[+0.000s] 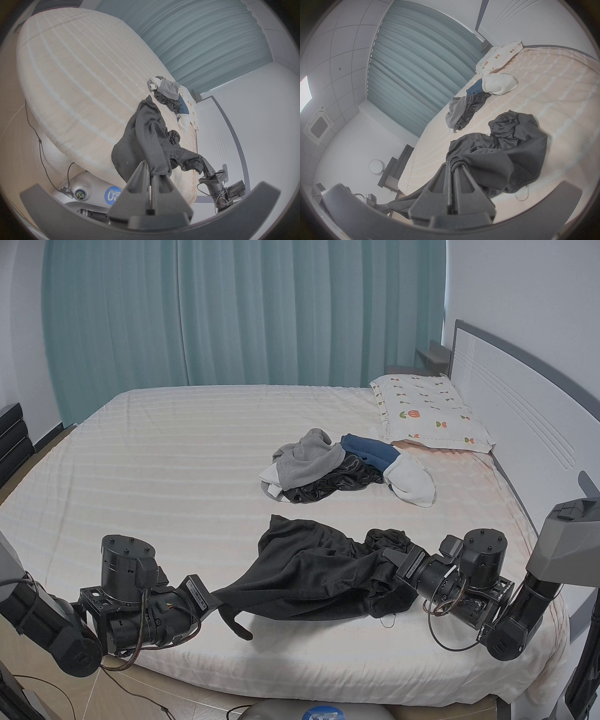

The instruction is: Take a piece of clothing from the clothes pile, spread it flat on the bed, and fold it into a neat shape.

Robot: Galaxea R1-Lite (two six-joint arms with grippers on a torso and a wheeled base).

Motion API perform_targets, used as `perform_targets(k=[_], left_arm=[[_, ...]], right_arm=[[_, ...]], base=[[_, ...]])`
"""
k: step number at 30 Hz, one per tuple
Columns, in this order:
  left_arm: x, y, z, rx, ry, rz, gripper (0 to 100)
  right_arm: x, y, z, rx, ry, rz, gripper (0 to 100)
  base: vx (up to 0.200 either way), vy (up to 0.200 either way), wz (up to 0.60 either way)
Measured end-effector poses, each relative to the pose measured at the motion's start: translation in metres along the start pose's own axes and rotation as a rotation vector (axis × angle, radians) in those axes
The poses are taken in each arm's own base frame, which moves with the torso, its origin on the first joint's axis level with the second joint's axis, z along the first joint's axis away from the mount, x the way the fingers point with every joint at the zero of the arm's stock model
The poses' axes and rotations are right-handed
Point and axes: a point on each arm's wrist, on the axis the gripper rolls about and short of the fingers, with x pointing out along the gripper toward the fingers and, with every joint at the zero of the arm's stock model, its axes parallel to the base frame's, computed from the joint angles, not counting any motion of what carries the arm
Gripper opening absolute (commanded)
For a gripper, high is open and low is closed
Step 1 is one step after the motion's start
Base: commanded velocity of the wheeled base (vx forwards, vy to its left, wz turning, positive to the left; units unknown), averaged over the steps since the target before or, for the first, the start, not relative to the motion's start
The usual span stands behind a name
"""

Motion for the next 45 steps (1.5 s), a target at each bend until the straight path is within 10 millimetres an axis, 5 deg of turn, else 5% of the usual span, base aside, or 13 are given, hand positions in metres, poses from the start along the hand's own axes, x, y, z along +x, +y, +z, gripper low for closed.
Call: perform_targets(k=[45], left_arm=[[-0.003,-0.006,0.003,0.005,-0.025,-0.047,0]], right_arm=[[-0.012,0.021,0.020,0.011,-0.140,0.056,0]], base=[[0.000,0.200,0.00]])
